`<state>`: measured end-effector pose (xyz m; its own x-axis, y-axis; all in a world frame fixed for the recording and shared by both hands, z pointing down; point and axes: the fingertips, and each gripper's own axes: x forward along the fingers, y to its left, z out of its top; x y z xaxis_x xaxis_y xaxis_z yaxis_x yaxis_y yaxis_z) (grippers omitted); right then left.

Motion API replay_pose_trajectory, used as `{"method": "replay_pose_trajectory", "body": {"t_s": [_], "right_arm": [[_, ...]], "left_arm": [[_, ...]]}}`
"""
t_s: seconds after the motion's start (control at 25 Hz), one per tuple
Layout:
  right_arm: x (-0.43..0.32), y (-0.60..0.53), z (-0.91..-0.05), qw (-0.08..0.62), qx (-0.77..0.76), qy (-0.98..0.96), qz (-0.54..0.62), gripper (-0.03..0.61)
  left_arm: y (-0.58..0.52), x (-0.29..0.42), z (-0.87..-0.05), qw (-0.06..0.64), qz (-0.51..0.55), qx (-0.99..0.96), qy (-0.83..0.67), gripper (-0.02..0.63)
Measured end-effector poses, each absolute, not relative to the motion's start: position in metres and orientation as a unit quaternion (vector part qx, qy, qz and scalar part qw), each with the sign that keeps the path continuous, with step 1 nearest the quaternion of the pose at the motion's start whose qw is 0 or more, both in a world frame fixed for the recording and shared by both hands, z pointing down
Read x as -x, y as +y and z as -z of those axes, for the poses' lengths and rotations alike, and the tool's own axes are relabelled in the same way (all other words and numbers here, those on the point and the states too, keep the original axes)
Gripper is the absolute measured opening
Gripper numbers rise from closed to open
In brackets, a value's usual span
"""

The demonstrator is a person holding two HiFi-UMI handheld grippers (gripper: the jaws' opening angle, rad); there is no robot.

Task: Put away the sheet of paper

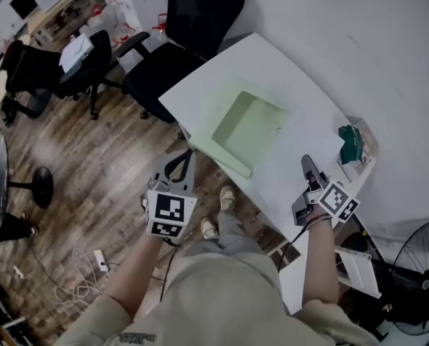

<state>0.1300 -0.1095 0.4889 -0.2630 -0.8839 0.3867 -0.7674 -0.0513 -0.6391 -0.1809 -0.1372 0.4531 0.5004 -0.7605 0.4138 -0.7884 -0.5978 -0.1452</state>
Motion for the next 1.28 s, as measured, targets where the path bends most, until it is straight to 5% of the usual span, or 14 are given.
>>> {"method": "replay_pose_trajectory", "body": {"t_s": [0.72,1.28], "right_arm": [[-0.18,-0.178,-0.629,0.014,0.601,0.625,0.499,0.023],[-0.136,-0.241,-0.672,-0.019,0.551,0.643,0.532,0.023]], "left_arm": [[-0.235,0.153,-0.573,0.104,-0.314,-0.843,-0.425,0.021],[-0.268,0.136,-0.627,0.141,-0.366,-0.833,-0.391,0.021]]}}
